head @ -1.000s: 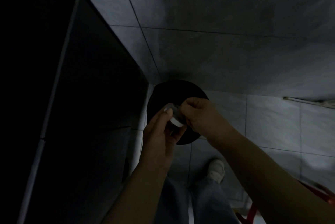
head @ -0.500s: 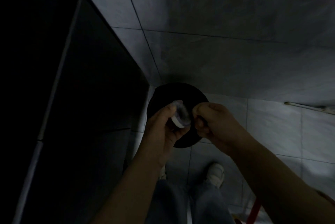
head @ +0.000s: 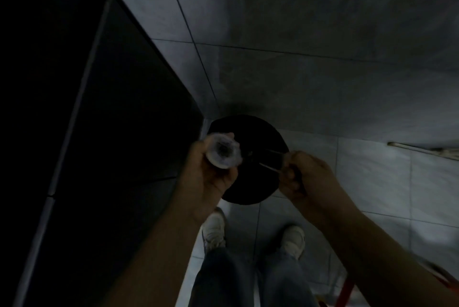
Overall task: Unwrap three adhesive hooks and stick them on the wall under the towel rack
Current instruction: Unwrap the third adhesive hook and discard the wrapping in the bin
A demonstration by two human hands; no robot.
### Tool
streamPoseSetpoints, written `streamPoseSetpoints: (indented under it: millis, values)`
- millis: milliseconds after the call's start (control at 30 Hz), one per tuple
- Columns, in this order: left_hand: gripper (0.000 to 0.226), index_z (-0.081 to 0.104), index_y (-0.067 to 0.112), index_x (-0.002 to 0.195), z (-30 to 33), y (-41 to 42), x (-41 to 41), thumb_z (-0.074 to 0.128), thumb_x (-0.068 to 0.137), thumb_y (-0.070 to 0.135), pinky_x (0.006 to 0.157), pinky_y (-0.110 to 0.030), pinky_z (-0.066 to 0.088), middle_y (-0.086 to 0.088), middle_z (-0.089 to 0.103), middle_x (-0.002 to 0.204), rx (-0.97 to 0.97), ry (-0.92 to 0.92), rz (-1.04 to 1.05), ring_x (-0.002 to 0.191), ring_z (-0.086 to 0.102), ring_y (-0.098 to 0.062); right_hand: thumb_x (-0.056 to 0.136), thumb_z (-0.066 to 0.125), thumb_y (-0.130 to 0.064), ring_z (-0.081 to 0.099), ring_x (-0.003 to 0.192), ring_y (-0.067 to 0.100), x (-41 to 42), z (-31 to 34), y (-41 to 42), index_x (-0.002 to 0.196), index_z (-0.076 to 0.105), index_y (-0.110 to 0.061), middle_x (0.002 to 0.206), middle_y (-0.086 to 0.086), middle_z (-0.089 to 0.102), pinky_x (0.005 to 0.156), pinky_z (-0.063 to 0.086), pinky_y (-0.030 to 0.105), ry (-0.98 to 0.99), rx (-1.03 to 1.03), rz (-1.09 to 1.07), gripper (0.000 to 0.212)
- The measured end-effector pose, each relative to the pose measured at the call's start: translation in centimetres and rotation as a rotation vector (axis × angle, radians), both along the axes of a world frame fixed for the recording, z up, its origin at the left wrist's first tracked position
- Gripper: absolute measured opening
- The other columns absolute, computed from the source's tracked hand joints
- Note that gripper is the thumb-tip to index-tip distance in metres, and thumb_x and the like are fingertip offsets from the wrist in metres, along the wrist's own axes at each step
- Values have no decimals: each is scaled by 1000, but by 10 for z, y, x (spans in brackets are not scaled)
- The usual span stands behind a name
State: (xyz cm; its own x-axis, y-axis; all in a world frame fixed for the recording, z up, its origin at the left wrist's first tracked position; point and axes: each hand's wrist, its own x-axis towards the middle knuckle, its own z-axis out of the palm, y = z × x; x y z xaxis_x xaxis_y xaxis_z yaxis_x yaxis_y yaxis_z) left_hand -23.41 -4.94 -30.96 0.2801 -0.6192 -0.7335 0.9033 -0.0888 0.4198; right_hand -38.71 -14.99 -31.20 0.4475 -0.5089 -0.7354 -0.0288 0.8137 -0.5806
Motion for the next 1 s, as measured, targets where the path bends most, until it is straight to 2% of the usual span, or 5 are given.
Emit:
streamPoseSetpoints:
  millis: [267, 500, 667, 800, 1000]
  values:
    - [41, 68, 17, 103, -15, 14, 25, 62, 69, 39, 57, -24, 57, -5, 66, 106, 90, -88, -66, 88, 65, -18, 90, 50, -7, 40, 49, 15, -32, -24, -19, 74, 57, -4, 56, 6, 49, 49, 31, 27, 333, -200, 209, 18]
    - [28, 75, 23, 90, -43, 18, 11, 71, 66, 36, 55, -27, 57, 0, 75, 91, 238, 0, -58, 81, 72, -17, 86, 57, -3, 48, 44, 10, -2, -85, 8, 70, 62, -4, 55, 6, 54, 39, 38, 16, 518, -266, 336, 17]
    - [14, 72, 26, 90, -57, 17, 13, 71, 78, 33, 50, -21, 52, 2, 69, 95, 357, -69, -55, 86, 62, -14, 89, 56, -7, 55, 60, 21, 19, -133, 12, 63, 56, -10, 65, 9, 56, 55, 45, 30, 620, -208, 335, 26]
    - [15, 72, 29, 90, -73, 24, 15, 73, 76, 35, 48, -19, 50, 3, 69, 98, 420, -119, -29, 90, 61, -14, 93, 50, -13, 62, 94, 36, 33, -165, 14, 91, 65, 2, 92, 19, 66, 70, 43, 34, 788, -313, 574, 21]
    - [10, 71, 33, 89, -85, 40, 15, 72, 80, 33, 50, -20, 49, 4, 67, 101, 474, -149, -14, 91, 60, -14, 93, 48, -14, 59, 107, 36, 55, -185, 22, 108, 62, 1, 112, 21, 65, 88, 46, 39, 867, -572, 804, 26]
